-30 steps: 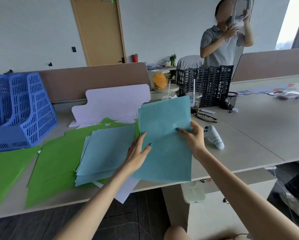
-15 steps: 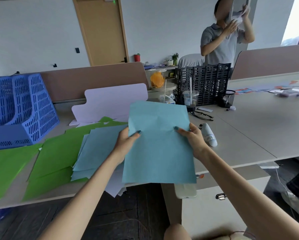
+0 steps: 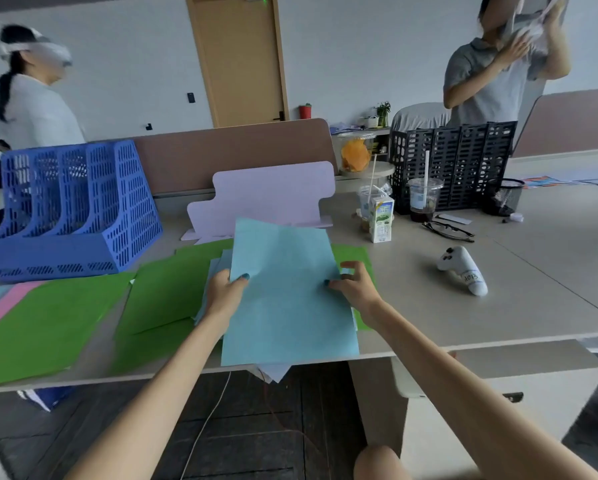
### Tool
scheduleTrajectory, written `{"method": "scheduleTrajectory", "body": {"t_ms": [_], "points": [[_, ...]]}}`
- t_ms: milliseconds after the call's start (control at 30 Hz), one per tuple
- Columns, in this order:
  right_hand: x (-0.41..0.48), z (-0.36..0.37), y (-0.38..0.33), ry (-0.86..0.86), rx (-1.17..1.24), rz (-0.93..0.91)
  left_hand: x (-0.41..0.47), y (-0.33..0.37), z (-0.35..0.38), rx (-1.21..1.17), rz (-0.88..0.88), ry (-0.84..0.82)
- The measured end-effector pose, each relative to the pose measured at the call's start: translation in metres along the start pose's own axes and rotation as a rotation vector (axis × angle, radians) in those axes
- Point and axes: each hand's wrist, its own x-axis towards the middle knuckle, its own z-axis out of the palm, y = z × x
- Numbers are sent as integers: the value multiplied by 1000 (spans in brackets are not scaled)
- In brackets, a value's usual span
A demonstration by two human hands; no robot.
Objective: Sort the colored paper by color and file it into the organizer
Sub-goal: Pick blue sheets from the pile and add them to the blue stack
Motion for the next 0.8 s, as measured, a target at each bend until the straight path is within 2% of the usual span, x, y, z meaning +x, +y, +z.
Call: {"method": "scheduleTrajectory", "body": {"t_ms": [133, 233, 367, 500, 700, 800], "points": [[10, 19, -1, -50, -130, 4, 5, -5, -13, 85, 70, 125], [15, 37, 0, -105, -215, 17, 12, -5, -22, 119, 22, 191], [20, 52, 0, -150, -254, 36, 24, -11, -37, 231, -90, 139], [35, 62, 4, -173, -400, 38, 39, -14, -48, 417, -139, 141], [50, 69, 13, -199, -944, -86, 59, -17, -42, 453, -277, 104], [51, 70, 19, -204, -1047, -114, 65, -16, -40, 401, -320, 117]]}}
